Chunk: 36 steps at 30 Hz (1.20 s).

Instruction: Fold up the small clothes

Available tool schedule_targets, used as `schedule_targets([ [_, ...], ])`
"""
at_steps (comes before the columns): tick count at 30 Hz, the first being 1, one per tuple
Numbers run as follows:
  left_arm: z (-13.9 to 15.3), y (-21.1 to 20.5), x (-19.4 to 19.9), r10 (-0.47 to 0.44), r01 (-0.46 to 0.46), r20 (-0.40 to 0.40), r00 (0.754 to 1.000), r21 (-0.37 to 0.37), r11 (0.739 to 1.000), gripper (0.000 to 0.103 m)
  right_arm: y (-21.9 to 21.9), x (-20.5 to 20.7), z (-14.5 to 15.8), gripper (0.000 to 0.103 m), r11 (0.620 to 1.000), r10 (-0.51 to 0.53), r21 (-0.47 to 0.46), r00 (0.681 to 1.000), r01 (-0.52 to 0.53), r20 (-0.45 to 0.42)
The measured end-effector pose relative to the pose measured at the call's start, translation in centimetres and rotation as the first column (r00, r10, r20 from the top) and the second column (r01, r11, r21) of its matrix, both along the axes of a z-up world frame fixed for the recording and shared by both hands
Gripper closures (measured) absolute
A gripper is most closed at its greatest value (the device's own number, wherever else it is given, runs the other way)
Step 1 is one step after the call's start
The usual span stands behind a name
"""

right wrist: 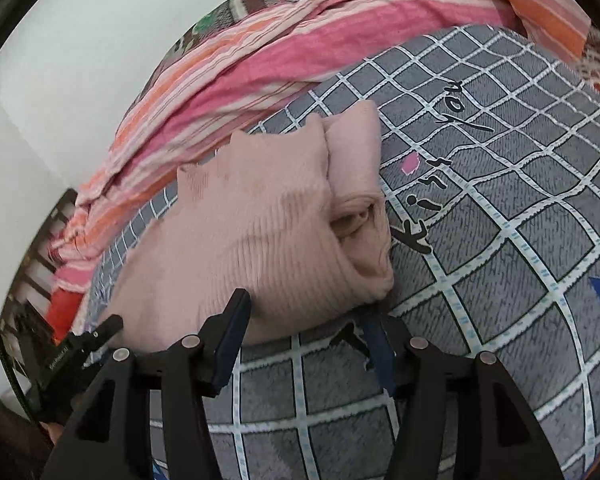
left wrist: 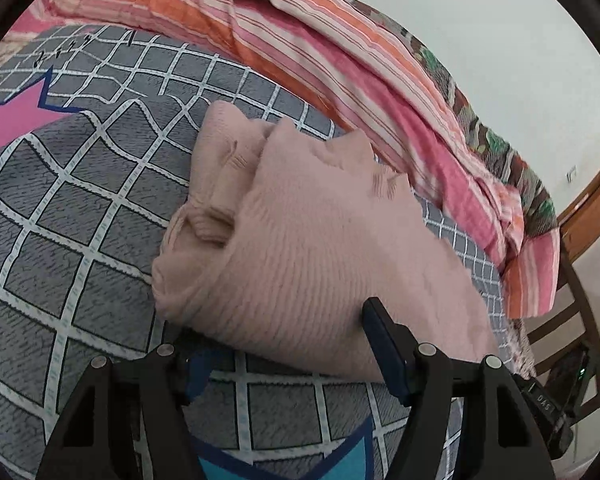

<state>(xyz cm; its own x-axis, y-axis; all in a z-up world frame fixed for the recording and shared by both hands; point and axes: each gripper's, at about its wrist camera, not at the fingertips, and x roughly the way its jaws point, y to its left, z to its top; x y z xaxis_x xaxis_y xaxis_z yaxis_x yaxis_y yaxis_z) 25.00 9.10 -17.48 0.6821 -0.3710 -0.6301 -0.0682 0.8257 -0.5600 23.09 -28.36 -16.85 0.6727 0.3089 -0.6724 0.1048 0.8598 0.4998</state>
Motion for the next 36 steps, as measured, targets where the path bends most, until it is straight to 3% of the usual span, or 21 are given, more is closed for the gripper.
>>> schedule_targets([
  [12, -0.1, 0.5, 0.5, 0.061, -0.061, 0.023, 0.998, 0.011, 0.998, 0.039, 0.6, 1.1, -0.5, 0.047, 0.995, -0.06, -0.078, 0.998, 0.061, 0.012],
  [13, -0.2, 0.6, 0.6, 0.07, -0.071, 0.02, 0.997, 0.02, 0.997, 0.045, 0.5, 1.1, -0.6, 0.048, 0.995, -0.067, -0.073, 0.998, 0.068, 0.013],
  [15, -0.3, 0.8, 0.7, 0.092, -0.092, 0.006, 0.996, 0.029, 0.995, 0.057, 0.4, 1.2, -0.6, 0.054, 0.993, -0.086, -0.08, 0.996, 0.086, 0.01],
  [17, -0.5, 1.4, 0.7, 0.106, -0.106, -0.007, 0.994, 0.01, 0.994, 0.069, 0.5, 1.2, -0.7, 0.076, 0.989, -0.101, -0.112, 0.995, 0.101, 0.001],
  [20, -0.9, 2.4, 0.5, 0.128, -0.128, -0.022, 0.992, -0.041, 0.991, 0.082, 0.5, 1.3, -0.9, 0.09, 0.993, -0.081, -0.088, 0.997, 0.081, 0.011],
  [23, -1.2, 2.7, 0.4, 0.128, -0.129, -0.028, 0.991, -0.075, 0.989, 0.089, 0.4, 1.1, -0.9, 0.092, 0.993, -0.083, -0.086, 0.996, 0.085, 0.026],
  [26, -1.0, 2.5, 0.3, 0.121, -0.123, -0.028, 0.992, -0.056, 0.991, 0.092, 0.4, 0.8, -0.7, 0.093, 0.992, -0.085, -0.093, 0.996, 0.088, 0.036],
  [36, 0.7, 2.4, -0.9, 0.122, -0.123, -0.024, 0.992, -0.045, 0.991, 0.094, 0.5, -0.8, 1.3, 0.095, 0.993, -0.081, -0.083, 0.994, 0.087, 0.073],
])
